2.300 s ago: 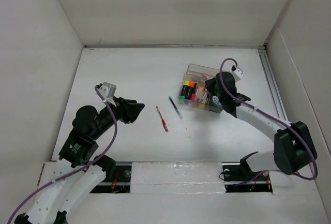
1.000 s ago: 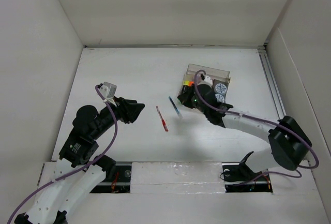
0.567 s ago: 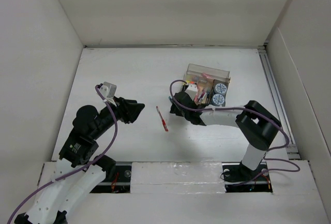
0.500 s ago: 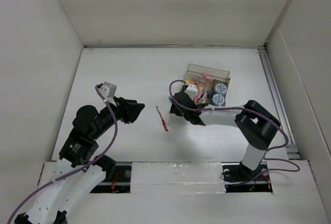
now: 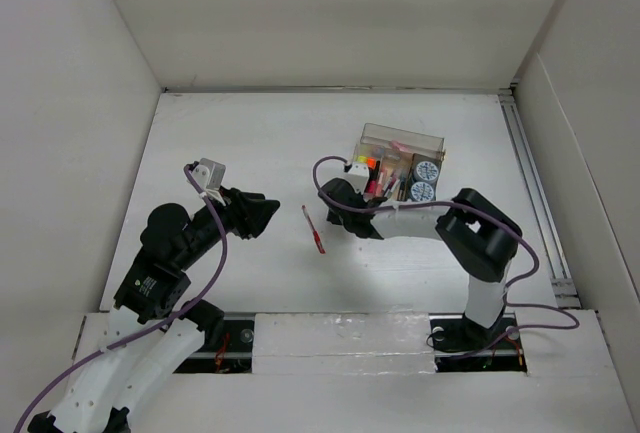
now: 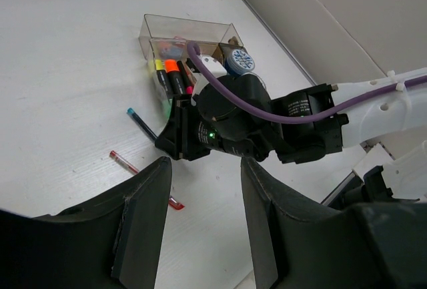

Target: Organize the desk

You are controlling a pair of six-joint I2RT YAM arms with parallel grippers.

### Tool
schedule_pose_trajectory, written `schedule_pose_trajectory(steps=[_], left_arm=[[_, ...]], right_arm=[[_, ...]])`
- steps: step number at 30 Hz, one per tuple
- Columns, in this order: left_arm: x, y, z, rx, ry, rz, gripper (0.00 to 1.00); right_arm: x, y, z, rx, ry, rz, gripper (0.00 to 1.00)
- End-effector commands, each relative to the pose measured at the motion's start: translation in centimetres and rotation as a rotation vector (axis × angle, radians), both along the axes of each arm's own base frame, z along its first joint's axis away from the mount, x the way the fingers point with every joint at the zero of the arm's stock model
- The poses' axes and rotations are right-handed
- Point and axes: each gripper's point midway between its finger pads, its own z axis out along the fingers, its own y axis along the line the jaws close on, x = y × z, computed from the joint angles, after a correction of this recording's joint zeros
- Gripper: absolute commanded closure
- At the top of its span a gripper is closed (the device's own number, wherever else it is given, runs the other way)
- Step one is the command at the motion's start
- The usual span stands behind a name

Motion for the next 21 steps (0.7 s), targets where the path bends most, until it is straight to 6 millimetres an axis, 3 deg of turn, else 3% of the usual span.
schedule_pose_trajectory(steps=[1, 8, 9, 13, 14, 16, 17, 21], left_arm=[[0.1, -0.1, 1.6, -0.019, -0.054, -0.007, 0.58], [0.1, 0.0, 1.6, -0.018, -0.055, -0.003, 0.58], [0.0, 0.1, 1.8, -0.022, -0.063, 0.000, 0.58], [0.0, 0.1, 1.8, -0.023, -0.064, -0.001, 0.58], [-0.1, 0.1, 1.8, -0.023, -0.061, -0.003, 0.58], [0.0, 0.0, 1.8, -0.023, -0.061, -0.003, 0.58], [-0.1, 0.0, 1.8, -0.023, -0.062, -0.004, 0.58], [-0.1, 0.1, 1.9, -0.025, -0.065, -0.003, 0.58]], right_arm=[[-0.6, -0.1, -1.3, -0.061, 0.038, 0.015, 0.72], [-0.9, 0.5, -2.2, -0.107, 0.061, 0.051, 1.00], [-0.9, 0.4, -2.2, -0.104, 0.062, 0.045, 1.00], [-1.0, 1.1, 0.3, 0.005, 0.012, 0.046, 1.00], [-0.9, 1.2, 2.3, 0.051, -0.018, 0.047, 1.00], [-1.3, 1.4, 3.6, 0.115, -0.045, 0.056, 1.00], [-1.4, 1.4, 5.9, 0.171, -0.081, 0.061, 1.00], [-2.3, 1.0, 9.4, 0.332, -0.107, 0.117, 1.00]])
